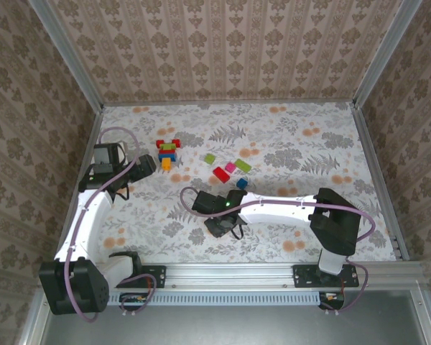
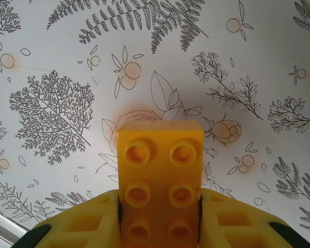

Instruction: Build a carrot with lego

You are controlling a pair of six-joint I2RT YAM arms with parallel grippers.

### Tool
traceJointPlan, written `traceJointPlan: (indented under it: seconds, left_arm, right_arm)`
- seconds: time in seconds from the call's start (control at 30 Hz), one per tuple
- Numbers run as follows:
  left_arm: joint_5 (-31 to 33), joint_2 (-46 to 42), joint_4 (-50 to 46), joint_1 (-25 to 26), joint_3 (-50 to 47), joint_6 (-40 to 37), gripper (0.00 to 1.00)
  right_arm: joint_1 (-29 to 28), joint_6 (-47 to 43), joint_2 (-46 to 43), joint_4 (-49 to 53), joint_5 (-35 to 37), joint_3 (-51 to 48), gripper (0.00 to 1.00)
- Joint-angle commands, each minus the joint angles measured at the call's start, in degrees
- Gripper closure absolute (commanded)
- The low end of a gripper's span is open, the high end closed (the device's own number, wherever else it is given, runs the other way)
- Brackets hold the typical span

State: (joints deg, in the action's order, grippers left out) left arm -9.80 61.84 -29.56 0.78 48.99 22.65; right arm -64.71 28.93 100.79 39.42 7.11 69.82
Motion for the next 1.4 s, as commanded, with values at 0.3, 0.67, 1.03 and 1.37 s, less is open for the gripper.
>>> traceJointPlan:
  seconds: [0.3,0.67,1.03,1.37]
  left_arm:
    - [0.21,-0.23,-0.32,0.53,0.60,-1.30,0.00]
    - [0.25,-0.23,-0.38,0.54,0.66,-1.24,0.00]
    - [0.48,-0.25,-0.41,0.50,0.84,-1.29,0.00]
    - [0.74,-0.27,-0.33,0.54,0.71,-1.34,0.00]
  right_arm:
    - [-2.18,3.37,3.05,4.94,0.38,-3.87,0.69]
    - [-2.88,4.03,1.18,6.36,0.71,-5.04,0.69]
    - [-3.08,3.42,3.20,0.95,-3.42,-5.25,0.69]
    - [-2.27,1.90,4.29,2.51,-2.34,-3.75,0.69]
